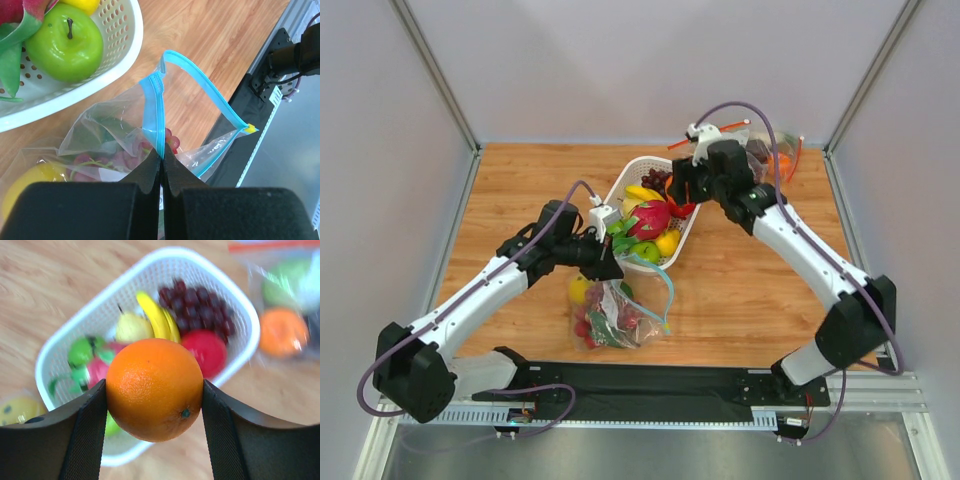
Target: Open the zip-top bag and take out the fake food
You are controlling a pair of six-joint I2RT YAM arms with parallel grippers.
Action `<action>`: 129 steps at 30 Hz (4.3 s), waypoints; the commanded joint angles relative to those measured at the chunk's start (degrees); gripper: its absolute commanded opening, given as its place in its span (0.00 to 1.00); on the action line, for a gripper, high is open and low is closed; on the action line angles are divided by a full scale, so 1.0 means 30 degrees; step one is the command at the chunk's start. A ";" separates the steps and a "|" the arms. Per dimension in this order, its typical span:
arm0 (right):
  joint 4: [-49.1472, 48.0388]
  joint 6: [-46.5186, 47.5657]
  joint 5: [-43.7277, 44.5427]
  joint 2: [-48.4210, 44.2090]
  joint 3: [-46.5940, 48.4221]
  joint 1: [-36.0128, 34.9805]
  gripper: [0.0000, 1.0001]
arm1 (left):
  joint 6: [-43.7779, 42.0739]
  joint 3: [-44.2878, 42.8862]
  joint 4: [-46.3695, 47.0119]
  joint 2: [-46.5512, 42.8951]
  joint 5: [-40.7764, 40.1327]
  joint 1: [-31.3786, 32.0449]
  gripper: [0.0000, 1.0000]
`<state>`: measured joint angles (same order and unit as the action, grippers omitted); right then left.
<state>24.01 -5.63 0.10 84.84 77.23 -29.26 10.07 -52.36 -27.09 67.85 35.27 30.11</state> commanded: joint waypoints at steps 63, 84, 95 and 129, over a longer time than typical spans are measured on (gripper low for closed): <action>-0.6218 0.0293 -0.0062 0.4662 0.4703 -0.0795 0.93 | -0.0572 -0.0301 -0.0080 -0.1114 0.0637 -0.0427 0.00; -0.2260 -0.3481 -0.7268 -0.5134 -0.5966 -0.4394 0.70 | -0.0777 -0.0360 -0.0169 -0.0675 0.0491 -0.0602 0.00; -0.4366 -0.5184 -0.8470 -0.3467 -0.7813 -0.5863 0.58 | -0.0835 -0.0330 -0.0168 -0.0762 0.0842 -0.0632 0.00; -1.0286 -0.4862 -0.3668 0.1017 -1.0743 -1.1020 0.83 | -0.0455 0.0314 0.1091 -0.1378 0.2981 -0.0632 0.00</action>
<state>-0.14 -19.00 -15.22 86.65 46.48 -61.14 8.86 -50.59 -28.84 63.90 41.95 28.14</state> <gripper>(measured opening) 0.836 0.006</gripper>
